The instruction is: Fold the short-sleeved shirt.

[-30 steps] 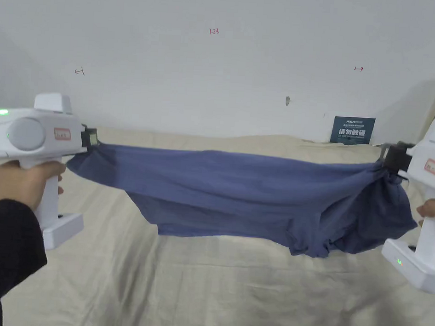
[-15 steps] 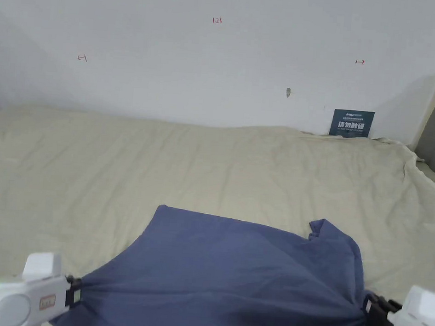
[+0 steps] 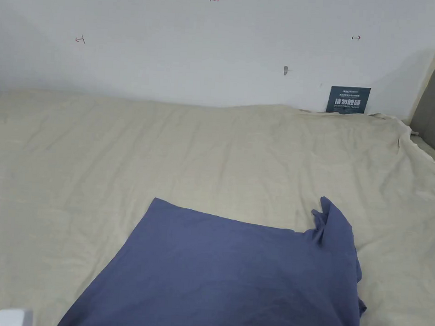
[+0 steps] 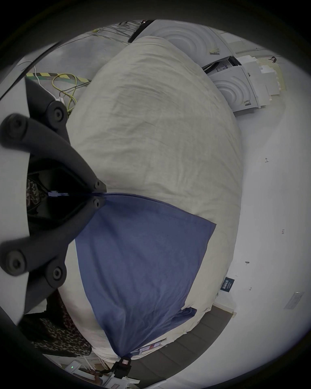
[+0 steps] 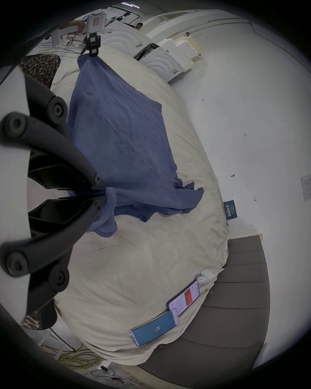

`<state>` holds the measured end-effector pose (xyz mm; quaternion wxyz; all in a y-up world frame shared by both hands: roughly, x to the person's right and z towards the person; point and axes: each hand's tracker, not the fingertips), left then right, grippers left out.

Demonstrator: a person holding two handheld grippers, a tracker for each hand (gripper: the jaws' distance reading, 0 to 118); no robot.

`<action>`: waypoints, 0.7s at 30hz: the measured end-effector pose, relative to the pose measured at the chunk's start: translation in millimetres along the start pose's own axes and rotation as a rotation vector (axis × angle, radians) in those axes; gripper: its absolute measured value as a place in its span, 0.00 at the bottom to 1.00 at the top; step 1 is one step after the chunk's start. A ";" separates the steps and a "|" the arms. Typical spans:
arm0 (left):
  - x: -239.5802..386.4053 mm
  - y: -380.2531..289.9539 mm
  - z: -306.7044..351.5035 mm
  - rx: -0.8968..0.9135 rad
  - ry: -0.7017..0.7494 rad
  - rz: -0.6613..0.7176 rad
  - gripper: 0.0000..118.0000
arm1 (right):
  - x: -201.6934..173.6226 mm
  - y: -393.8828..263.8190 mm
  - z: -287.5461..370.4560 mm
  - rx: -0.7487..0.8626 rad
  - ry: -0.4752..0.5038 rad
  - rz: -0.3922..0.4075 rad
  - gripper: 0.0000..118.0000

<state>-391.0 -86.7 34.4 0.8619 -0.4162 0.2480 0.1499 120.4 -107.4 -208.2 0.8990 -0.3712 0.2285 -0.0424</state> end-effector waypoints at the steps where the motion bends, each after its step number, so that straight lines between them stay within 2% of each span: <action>1: -0.2 -2.1 0.8 -0.005 0.003 0.001 0.00 | 0.3 -3.4 0.9 -0.006 -0.007 0.000 0.03; 7: 4.5 -4.1 -26.9 -0.053 0.041 -0.001 0.00 | 3.0 -23.1 -20.4 -0.078 -0.065 -0.029 0.03; 13: 15.1 -8.1 -64.8 -0.149 0.101 -0.050 0.00 | 3.7 -33.6 -49.6 -0.169 -0.133 -0.020 0.03; 15: 17.9 -9.8 -73.7 -0.207 0.112 -0.038 0.00 | -6.8 -32.2 -47.5 -0.176 -0.143 -0.009 0.03; 18: 17.4 -5.8 -74.9 -0.180 0.126 -0.038 0.02 | -13.7 -24.8 -42.8 -0.187 -0.155 0.014 0.05; 19: 18.0 -3.5 -74.1 -0.182 0.124 -0.039 0.08 | -14.4 -21.8 -40.3 -0.190 -0.149 0.016 0.14; 20: 16.5 0.2 -70.9 -0.192 0.104 -0.037 0.15 | -15.3 -18.2 -36.3 -0.186 -0.144 0.013 0.29; 21: 16.4 4.2 -68.1 -0.200 0.096 -0.028 0.29 | -16.8 -12.9 -31.2 -0.176 -0.138 0.009 0.50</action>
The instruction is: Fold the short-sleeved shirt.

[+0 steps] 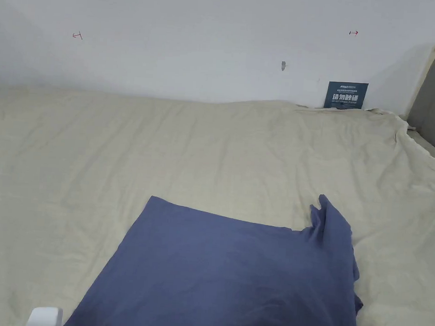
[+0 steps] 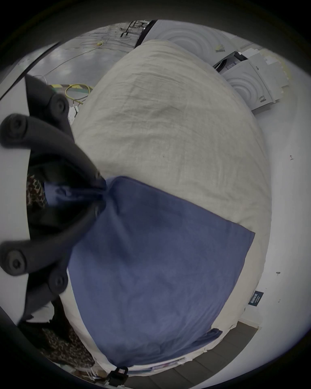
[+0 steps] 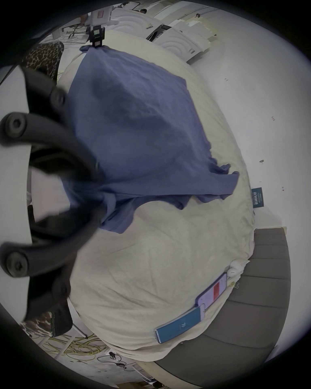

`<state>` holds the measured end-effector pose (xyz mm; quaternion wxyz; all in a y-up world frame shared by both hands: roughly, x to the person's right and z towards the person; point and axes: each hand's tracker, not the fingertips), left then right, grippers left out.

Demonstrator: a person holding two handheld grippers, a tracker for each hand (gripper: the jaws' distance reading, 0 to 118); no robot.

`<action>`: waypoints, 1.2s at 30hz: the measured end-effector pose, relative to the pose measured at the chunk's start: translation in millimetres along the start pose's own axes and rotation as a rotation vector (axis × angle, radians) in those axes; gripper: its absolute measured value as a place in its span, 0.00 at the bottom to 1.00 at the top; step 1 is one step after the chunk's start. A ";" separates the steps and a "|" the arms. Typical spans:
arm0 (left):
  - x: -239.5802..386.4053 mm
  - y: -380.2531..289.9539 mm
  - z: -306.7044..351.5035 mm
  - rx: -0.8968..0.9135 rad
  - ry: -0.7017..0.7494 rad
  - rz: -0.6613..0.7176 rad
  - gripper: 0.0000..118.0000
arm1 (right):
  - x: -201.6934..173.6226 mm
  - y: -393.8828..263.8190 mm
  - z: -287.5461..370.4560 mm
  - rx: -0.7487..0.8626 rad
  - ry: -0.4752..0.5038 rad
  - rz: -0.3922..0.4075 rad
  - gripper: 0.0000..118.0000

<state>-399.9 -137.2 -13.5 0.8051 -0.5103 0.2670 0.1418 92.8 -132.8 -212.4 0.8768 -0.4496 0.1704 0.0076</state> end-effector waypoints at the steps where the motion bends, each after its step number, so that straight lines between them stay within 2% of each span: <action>1: 0.2 4.5 5.3 -0.004 -0.033 0.017 0.41 | 0.9 6.4 5.0 0.015 0.014 0.000 0.57; 3: 1.1 13.0 18.0 0.041 -0.032 0.053 0.57 | -2.8 21.9 20.3 0.065 0.039 -0.003 0.69; 4: 2.7 18.0 26.0 0.080 -0.025 0.063 0.83 | -4.4 30.2 29.4 0.102 0.058 -0.005 0.85; 5: 4.8 24.1 37.8 0.131 -0.025 0.062 0.95 | -7.3 40.6 41.1 0.141 0.075 -0.001 0.88; 6: 6.6 30.9 51.3 0.188 -0.033 0.063 1.00 | -10.0 51.1 51.3 0.170 0.084 0.000 0.88; 12: 25.0 73.9 120.1 0.415 -0.134 0.093 1.00 | -26.9 97.8 111.3 0.401 0.117 0.044 0.88; 15: 40.6 87.4 143.6 0.516 -0.187 0.067 1.00 | -37.5 111.7 128.5 0.486 0.073 0.096 0.87; 16: 46.8 90.3 148.4 0.548 -0.188 0.060 0.99 | -40.0 113.4 130.8 0.513 0.050 0.107 0.82; 17: 52.4 92.0 152.7 0.583 -0.168 0.058 0.99 | -42.4 114.1 133.3 0.541 0.036 0.119 0.73; 18: 58.2 92.1 156.0 0.623 -0.152 0.060 0.97 | -44.8 113.2 134.8 0.557 0.022 0.127 0.60; 19: 62.7 92.6 157.8 0.650 -0.148 0.055 0.87 | -47.1 112.7 135.7 0.564 0.007 0.132 0.39; 20: 67.3 90.2 160.8 0.682 -0.158 0.037 0.71 | -49.2 111.6 136.0 0.571 0.001 0.136 0.22; 21: 70.5 87.6 161.5 0.711 -0.184 0.021 0.51 | -50.7 110.4 134.3 0.579 -0.008 0.141 0.05; 22: 74.4 85.4 161.1 0.731 -0.204 0.009 0.21 | -52.5 108.9 133.6 0.592 -0.028 0.150 0.01; 23: 79.0 85.2 158.5 0.721 -0.226 0.006 0.07 | -53.8 106.8 133.0 0.600 -0.025 0.156 0.00; 24: 81.0 86.0 156.4 0.706 -0.263 -0.004 0.00 | -54.6 106.4 132.5 0.600 -0.024 0.166 0.00; 27: 87.5 85.3 149.7 0.708 -0.332 0.025 0.00 | -56.3 103.6 129.1 0.618 -0.044 0.178 0.00; 29: 91.8 95.7 139.2 0.645 -0.358 0.027 0.00 | -61.9 102.7 131.1 0.629 -0.052 0.181 0.00; 36: 101.7 159.0 98.2 0.569 -0.286 -0.034 0.00 | -55.3 117.4 107.5 0.606 -0.053 0.171 0.00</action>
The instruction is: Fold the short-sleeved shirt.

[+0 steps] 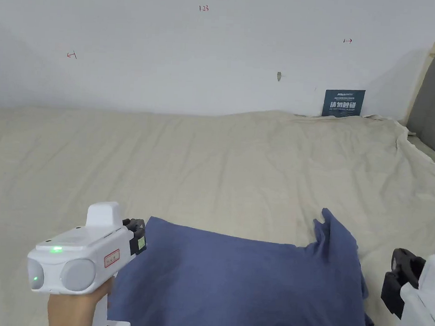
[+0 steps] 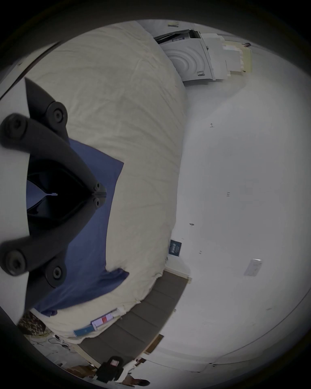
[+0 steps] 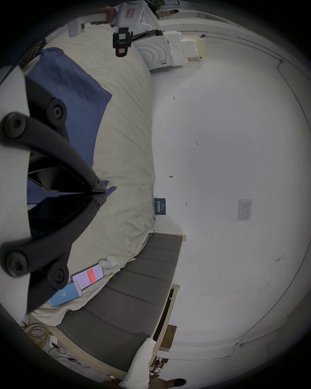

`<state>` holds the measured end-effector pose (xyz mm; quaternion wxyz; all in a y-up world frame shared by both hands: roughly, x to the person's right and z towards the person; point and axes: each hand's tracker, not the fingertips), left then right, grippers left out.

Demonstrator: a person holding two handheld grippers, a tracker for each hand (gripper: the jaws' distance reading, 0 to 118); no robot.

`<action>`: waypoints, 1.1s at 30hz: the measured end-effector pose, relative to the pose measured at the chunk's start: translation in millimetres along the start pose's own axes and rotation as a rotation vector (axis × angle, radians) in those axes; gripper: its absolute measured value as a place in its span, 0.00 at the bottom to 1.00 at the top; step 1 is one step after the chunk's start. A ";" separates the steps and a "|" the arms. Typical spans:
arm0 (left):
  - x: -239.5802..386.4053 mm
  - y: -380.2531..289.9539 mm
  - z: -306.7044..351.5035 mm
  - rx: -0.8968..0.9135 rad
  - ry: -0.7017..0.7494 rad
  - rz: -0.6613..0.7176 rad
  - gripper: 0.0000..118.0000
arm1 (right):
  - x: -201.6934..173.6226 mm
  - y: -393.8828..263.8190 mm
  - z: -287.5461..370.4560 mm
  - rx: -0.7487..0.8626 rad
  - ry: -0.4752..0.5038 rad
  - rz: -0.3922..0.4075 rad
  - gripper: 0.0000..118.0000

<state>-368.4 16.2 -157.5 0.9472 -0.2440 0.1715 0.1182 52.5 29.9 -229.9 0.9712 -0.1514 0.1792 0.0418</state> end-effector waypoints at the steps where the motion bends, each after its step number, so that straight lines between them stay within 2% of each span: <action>1: -2.5 5.8 -13.8 -0.015 0.007 -0.006 0.00 | 2.3 -1.1 -7.9 -0.005 -0.003 -0.002 0.00; 9: -41.9 40.0 -150.9 -0.180 0.063 -0.070 0.00 | 7.5 -7.6 -59.1 -0.056 -0.033 -0.007 0.00; 10: -45.9 43.3 -168.1 -0.189 0.061 -0.075 0.04 | 8.4 -9.0 -65.4 -0.060 -0.043 -0.005 0.00; 11: -48.7 44.5 -183.9 -0.234 0.057 -0.060 0.12 | 9.8 -10.4 -71.2 -0.066 -0.050 -0.004 0.00; 12: -52.9 46.4 -201.8 -0.281 0.067 -0.044 0.27 | 11.0 -11.7 -76.2 -0.072 -0.056 -0.005 0.00; 13: -57.9 47.6 -219.1 -0.336 0.081 -0.023 0.51 | 13.0 -13.1 -80.8 -0.081 -0.064 -0.006 0.00; 14: -61.7 46.8 -235.0 -0.365 0.100 -0.011 0.64 | 15.0 -15.0 -86.4 -0.093 -0.072 -0.007 0.00; 16: -66.2 42.3 -255.5 -0.390 0.125 -0.009 0.76 | 18.4 -19.0 -95.4 -0.110 -0.087 -0.003 0.00; 17: -68.8 39.7 -266.5 -0.403 0.134 -0.017 0.78 | 10.0 -17.1 -95.7 -0.121 -0.094 -0.001 0.00; 21: -85.8 23.8 -309.7 -0.518 0.168 -0.058 0.77 | 13.6 -23.5 -108.5 -0.157 -0.112 -0.004 0.00; 22: -86.5 19.9 -315.1 -0.532 0.174 -0.069 0.75 | 13.8 -25.0 -111.2 -0.163 -0.115 -0.003 0.00; 24: -81.6 13.1 -316.1 -0.548 0.166 -0.092 0.61 | 13.5 -26.7 -115.2 -0.176 -0.121 0.002 0.00; 28: -71.4 6.8 -315.2 -0.536 0.151 -0.122 0.56 | 13.8 -26.8 -118.5 -0.190 -0.116 0.001 0.00; 29: -72.4 7.9 -315.6 -0.538 0.139 -0.117 0.52 | 16.0 -27.5 -119.1 -0.190 -0.112 -0.002 0.00; 30: -71.9 8.7 -313.3 -0.545 0.128 -0.114 0.44 | 17.4 -25.6 -118.9 -0.192 -0.106 -0.004 0.00; 32: -64.0 10.9 -306.7 -0.526 0.098 -0.125 0.13 | 20.1 -20.3 -117.6 -0.195 -0.103 -0.003 0.00; 33: -58.5 9.7 -303.7 -0.519 0.093 -0.162 0.04 | 24.1 -18.7 -118.6 -0.195 -0.101 -0.002 0.00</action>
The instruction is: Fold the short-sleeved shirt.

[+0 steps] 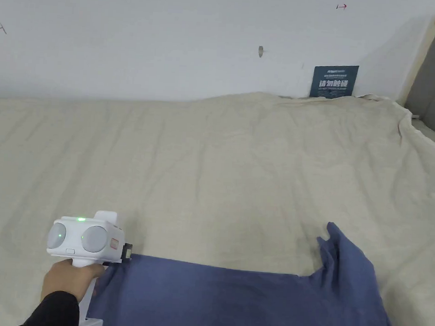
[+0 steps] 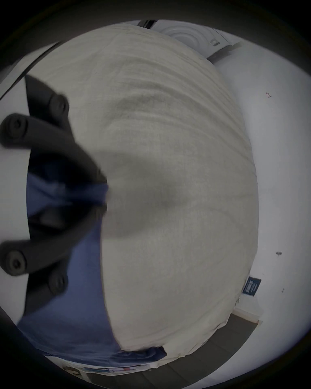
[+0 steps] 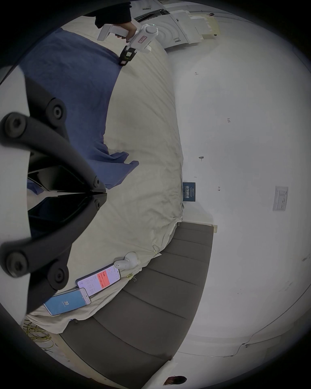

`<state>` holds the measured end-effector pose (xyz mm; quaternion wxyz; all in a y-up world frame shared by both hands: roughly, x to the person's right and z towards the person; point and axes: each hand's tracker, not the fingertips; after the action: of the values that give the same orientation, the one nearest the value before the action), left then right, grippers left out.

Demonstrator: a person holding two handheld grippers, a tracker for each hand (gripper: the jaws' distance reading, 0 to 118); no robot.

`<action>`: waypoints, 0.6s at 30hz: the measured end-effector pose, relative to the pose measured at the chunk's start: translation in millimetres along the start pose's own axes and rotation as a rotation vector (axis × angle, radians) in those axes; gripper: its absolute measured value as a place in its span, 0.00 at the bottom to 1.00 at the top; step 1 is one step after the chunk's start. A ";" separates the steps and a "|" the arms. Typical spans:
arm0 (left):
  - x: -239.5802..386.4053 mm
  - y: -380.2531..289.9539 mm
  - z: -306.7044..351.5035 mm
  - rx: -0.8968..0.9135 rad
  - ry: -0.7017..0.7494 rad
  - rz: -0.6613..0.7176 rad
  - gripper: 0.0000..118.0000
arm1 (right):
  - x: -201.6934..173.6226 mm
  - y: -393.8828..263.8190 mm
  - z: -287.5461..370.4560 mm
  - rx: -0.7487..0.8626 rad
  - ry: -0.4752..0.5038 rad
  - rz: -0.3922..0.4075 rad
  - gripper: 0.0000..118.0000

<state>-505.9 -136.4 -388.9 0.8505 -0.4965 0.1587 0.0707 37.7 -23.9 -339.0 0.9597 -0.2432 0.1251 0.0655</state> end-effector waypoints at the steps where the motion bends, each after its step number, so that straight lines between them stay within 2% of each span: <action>1: 4.0 -2.1 1.6 0.005 0.020 -0.037 0.02 | 2.9 3.8 -1.7 -0.002 0.003 0.000 0.00; 2: 8.6 -3.8 8.5 0.010 0.017 -0.049 0.01 | 5.8 7.8 -4.6 -0.005 0.008 -0.002 0.00; 4: 1.4 -5.0 28.2 0.099 -0.041 0.037 0.01 | 13.9 15.1 -13.8 -0.035 0.036 -0.008 0.00; 5: -2.4 -6.3 42.3 0.130 -0.078 0.074 0.00 | 19.0 18.4 -18.9 -0.056 0.075 -0.044 0.00; 6: -3.6 -6.9 53.1 0.156 -0.093 0.078 0.00 | 22.9 21.0 -23.3 -0.065 0.094 -0.068 0.00; 9: -4.0 -12.9 89.9 0.198 -0.101 0.020 0.00 | 30.0 29.6 -47.5 -0.121 0.115 -0.063 0.01; 10: -2.2 -15.1 105.1 0.211 -0.108 0.015 0.00 | 30.7 31.4 -57.9 -0.153 0.131 -0.071 0.05; 11: -3.4 -16.6 117.0 0.225 -0.118 0.016 0.00 | 30.7 33.0 -70.5 -0.199 0.150 -0.075 0.14; 12: -4.8 -17.2 125.8 0.235 -0.126 0.022 0.00 | 31.6 32.4 -81.5 -0.226 0.153 -0.074 0.28; 13: -6.2 -17.5 134.8 0.241 -0.134 0.032 0.00 | 30.7 31.3 -92.0 -0.237 0.173 -0.095 0.46; 15: -3.4 -19.1 151.4 0.258 -0.141 0.037 0.00 | 25.7 28.4 -116.9 -0.296 0.175 -0.066 0.67; 17: -1.7 -20.0 159.6 0.266 -0.137 0.034 0.00 | 19.1 20.2 -141.3 -0.358 0.161 -0.026 0.70; 18: 0.1 -20.2 162.7 0.269 -0.136 0.031 0.00 | 18.1 15.9 -151.6 -0.381 0.171 -0.038 0.70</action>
<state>-467.7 -5.5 -298.1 0.9169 -0.3697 0.1164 0.0956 20.6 -82.1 -480.0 0.8832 -0.4274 0.1869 0.0489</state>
